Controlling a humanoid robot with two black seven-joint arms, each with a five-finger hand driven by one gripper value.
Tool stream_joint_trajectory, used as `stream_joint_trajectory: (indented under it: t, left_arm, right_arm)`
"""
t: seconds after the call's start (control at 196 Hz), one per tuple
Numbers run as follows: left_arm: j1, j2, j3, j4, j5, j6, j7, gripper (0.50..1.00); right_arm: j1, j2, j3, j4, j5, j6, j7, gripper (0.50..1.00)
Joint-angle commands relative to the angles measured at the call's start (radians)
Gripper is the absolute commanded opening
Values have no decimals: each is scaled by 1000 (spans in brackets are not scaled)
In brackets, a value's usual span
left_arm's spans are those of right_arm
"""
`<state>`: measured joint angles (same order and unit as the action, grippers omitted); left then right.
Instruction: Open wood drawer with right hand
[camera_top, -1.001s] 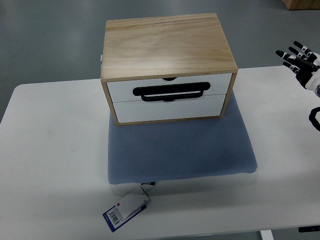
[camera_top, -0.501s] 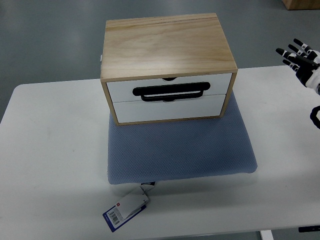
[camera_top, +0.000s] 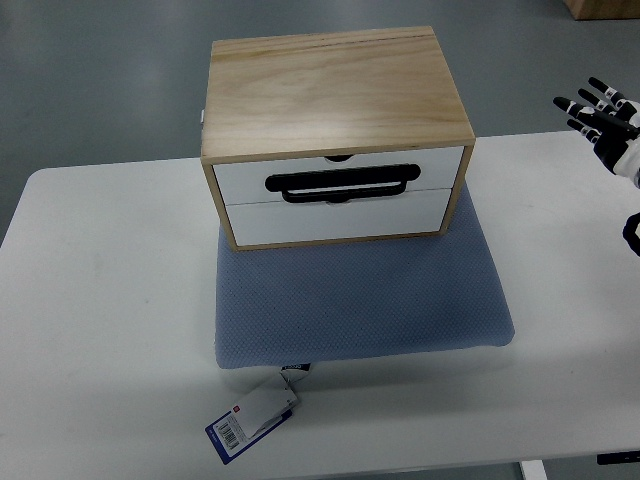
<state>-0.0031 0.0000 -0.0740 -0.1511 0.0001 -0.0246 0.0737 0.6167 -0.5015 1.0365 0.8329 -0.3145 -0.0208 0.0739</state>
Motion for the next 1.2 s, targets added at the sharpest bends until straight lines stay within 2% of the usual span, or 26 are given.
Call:
stream_joint_trajectory:
  t: [0.0,0.312,0.317,0.358,0.455,0.46,0.511,0.715,1.114,1.196]
  left_arm:
    - [0,0,-1,1,0,0,0,1000]
    - [0,0,-1,1,0,0,0,1000]
    - [0,0,0,1,0,0,0,1000]
    - [0,0,-1,1,0,0,0,1000]
    - [0,0,-1,1,0,0,0,1000]
    - [0,0,0,1,0,0,0,1000]
    - [0,0,0,1,0,0,0,1000]
    - [0,0,0,1,0,0,0,1000]
    - [0,0,0,1,0,0,0,1000]
    - [0,0,-1,1,0,0,0,1000]
  right_arm:
    - [5,-14,-4,-1,0,-1,0,932]
    - [49,-103,-18,-8,55,2,1,930]
    - [67,-132,-22,-8,98,7,0,930]
    - [80,-160,-35,-6,127,16,1,930]
    - [92,-184,-53,-3,153,27,1,930]
    - [109,-210,-73,3,179,45,1,928]
    - [123,-230,-84,8,195,68,1,928]
    - [173,-226,-88,11,169,84,-12,928]
    - [186,-241,-88,48,172,114,-13,928]
    - [235,-256,-78,54,166,111,-20,928]
